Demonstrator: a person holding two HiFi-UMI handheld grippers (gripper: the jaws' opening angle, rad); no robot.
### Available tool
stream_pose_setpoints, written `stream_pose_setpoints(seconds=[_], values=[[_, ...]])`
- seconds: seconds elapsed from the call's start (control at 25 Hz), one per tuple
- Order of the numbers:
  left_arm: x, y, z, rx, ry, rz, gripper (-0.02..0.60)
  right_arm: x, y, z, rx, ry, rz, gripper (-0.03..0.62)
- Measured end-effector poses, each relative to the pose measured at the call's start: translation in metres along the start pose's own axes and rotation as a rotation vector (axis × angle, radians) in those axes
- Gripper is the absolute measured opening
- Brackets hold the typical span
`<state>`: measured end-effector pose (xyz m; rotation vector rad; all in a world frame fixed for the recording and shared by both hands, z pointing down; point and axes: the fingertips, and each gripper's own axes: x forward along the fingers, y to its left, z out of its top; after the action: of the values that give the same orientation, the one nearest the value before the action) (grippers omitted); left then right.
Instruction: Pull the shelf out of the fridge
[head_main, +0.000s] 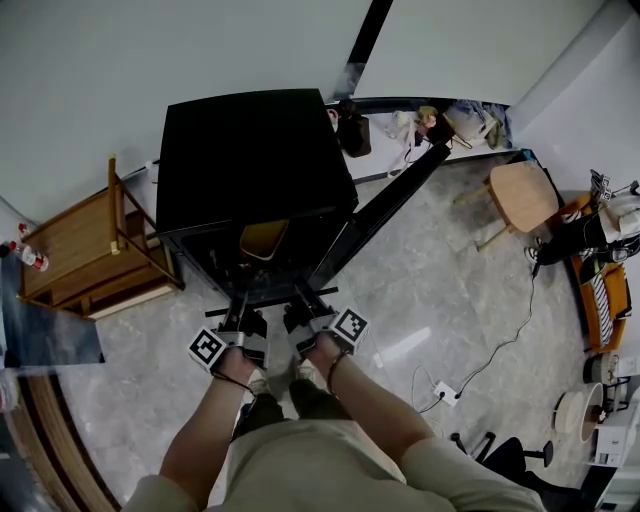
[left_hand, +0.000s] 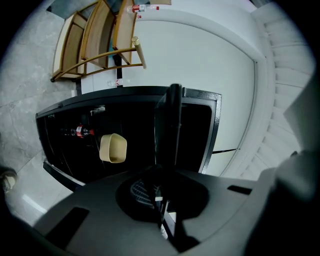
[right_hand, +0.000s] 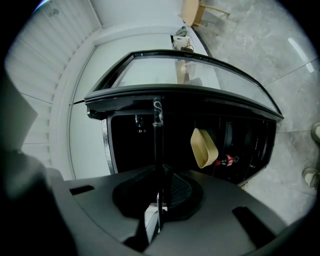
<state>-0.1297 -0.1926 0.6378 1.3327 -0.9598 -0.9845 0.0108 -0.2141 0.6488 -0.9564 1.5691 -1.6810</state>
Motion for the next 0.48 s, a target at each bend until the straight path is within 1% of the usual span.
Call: stream_pose_setpoints(seconds=[0.2, 0.48], values=[[-0.013, -0.004, -0.01, 0.0, -0.002, 0.005, 0.012, -0.016, 0.002, -0.003, 0.002, 0.015, 0.001, 0.003], [-0.033, -0.02, -0.022, 0.0, 0.009, -0.023, 0.014, -0.04, 0.01, -0.013, 0.027, 0.024, 0.009, 0.002]])
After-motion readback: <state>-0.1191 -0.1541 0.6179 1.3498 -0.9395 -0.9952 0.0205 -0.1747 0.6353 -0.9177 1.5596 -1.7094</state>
